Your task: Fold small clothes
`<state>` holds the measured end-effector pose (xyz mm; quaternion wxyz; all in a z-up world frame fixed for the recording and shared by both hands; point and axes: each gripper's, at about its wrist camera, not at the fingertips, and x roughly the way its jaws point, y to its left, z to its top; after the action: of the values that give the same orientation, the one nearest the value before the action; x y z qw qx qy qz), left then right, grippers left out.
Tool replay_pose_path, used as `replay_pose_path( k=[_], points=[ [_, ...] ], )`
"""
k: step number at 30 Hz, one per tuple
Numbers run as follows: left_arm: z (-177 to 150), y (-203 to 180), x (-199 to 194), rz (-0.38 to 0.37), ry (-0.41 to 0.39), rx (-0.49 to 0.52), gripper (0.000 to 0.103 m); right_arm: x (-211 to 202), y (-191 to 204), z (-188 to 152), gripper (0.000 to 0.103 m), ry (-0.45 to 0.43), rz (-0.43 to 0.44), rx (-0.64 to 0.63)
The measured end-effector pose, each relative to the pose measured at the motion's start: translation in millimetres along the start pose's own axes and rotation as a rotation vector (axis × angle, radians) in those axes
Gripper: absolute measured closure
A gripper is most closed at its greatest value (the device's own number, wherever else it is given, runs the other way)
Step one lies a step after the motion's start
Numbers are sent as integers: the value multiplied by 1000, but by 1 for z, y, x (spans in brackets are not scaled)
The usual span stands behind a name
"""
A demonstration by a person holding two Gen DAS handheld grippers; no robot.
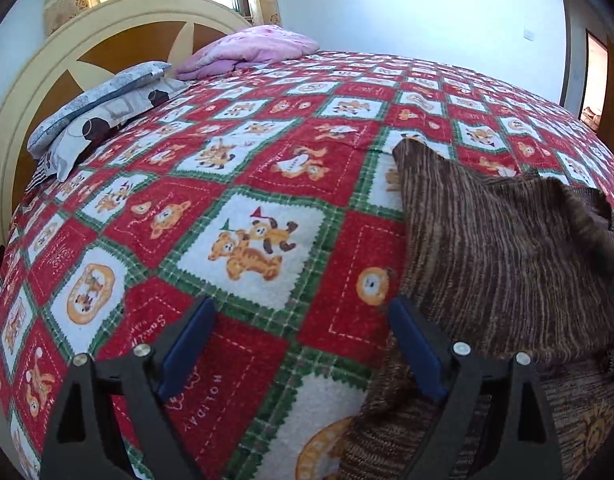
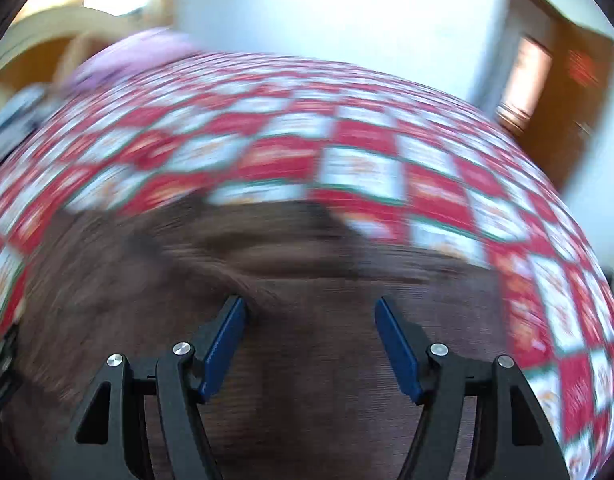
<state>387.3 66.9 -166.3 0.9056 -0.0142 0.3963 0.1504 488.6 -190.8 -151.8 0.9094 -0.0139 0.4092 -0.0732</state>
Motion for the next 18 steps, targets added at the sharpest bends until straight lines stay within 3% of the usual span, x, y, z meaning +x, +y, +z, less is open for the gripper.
replay_pose_path(
  k=[4, 6, 9, 11, 13, 18],
  points=[
    [-1, 0, 1, -2, -7, -3, 10, -11, -33, -9, 36, 42, 181, 74],
    [-2, 1, 0, -4, -9, -6, 10, -21, -37, -21, 36, 58, 312, 89],
    [-2, 3, 1, -15, -9, -12, 10, -27, -29, -36, 37, 88, 423, 117],
    [-2, 4, 1, -25, -10, -20, 10, -27, -20, -43, 43, 113, 470, 117],
    [-2, 5, 0, -33, -10, -25, 9, -26, -7, -47, 48, 124, 464, 102],
    [-2, 5, 0, -33, -10, -25, 9, -18, 5, -49, 98, 121, 419, 74]
  ],
)
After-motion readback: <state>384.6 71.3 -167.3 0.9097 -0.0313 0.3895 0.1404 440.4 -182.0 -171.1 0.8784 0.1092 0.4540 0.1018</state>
